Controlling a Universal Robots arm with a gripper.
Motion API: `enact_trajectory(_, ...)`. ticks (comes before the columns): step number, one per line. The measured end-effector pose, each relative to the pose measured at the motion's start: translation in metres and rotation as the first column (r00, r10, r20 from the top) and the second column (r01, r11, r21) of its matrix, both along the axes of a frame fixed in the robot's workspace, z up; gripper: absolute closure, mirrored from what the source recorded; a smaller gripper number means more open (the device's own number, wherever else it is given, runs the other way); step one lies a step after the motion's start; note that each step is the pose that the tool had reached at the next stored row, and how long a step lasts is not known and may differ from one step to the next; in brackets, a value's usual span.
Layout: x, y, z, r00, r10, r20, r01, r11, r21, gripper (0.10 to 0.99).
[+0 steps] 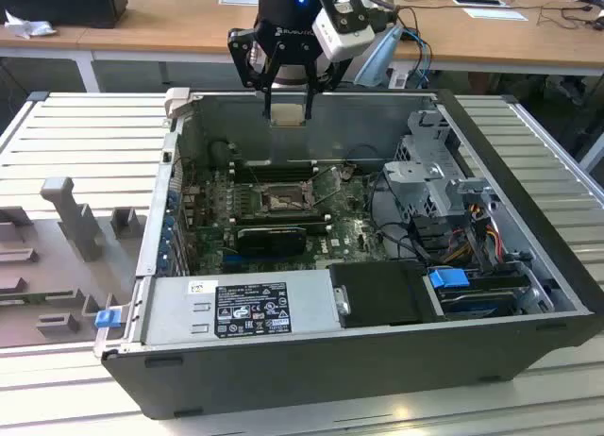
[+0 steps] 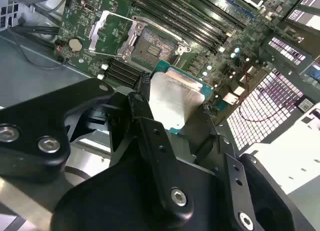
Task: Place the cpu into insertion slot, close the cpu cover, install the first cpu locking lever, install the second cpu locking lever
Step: 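Place the cpu into insertion slot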
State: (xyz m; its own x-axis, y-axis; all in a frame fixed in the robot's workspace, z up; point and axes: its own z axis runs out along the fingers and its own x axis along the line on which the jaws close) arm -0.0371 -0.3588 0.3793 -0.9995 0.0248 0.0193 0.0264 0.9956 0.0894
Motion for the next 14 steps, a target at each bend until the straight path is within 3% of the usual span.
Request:
enact_trajectory(3, 0.0, 0.0, -0.0003, 0.9981, -0.061, -0.0001, 0.061, 0.9981, 0.0, 0.557)
enact_trajectory(14, 0.0, 0.0, -0.0012, 0.9972, -0.075, -0.0001, 0.075, 0.9972, 0.0, 0.557)
